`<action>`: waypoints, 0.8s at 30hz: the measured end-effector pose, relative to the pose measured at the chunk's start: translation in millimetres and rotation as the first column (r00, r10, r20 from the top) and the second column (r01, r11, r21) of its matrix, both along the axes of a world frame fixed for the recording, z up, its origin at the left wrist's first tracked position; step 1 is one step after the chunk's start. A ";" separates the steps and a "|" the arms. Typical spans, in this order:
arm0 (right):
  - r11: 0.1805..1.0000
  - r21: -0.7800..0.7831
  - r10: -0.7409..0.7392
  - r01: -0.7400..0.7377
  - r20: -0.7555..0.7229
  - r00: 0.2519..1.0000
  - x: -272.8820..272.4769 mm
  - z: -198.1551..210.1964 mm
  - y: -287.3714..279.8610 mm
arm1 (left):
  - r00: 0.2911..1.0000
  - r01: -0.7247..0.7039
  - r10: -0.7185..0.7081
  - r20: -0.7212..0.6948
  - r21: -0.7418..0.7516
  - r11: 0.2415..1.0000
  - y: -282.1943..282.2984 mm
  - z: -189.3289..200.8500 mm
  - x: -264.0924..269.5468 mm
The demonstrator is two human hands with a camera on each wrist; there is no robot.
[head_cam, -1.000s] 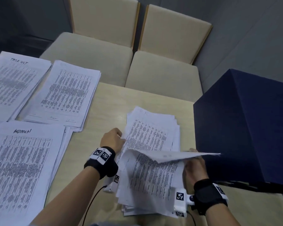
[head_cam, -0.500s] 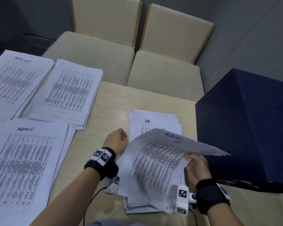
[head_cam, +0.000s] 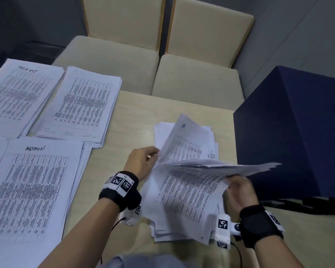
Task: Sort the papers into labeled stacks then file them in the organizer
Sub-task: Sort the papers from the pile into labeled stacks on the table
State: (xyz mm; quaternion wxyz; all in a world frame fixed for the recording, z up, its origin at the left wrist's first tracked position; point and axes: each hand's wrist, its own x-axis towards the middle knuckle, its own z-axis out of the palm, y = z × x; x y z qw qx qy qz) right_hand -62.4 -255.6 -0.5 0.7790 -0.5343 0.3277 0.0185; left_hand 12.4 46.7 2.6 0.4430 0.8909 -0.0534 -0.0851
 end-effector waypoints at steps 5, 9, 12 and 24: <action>0.997 0.035 0.058 -0.062 0.105 0.993 -2.6 7.9 11.0 | 0.939 -0.087 -0.095 -0.331 -0.493 0.866 -2.3 6.4 -17.7; 1.000 -0.016 -0.015 0.017 0.103 0.995 -16.0 -5.9 9.9 | 0.901 -0.198 -0.047 -0.430 -0.508 0.838 -2.4 5.2 -24.6; 0.998 0.048 -0.039 0.034 0.093 0.995 -21.5 -12.6 6.4 | 0.875 -0.183 -0.099 -0.474 -0.514 0.838 -9.7 3.0 -26.0; 0.990 -0.122 -0.063 0.075 0.103 0.993 -15.4 -2.8 8.5 | 0.880 -0.010 -0.222 -0.420 -0.485 0.874 -30.8 16.6 -36.9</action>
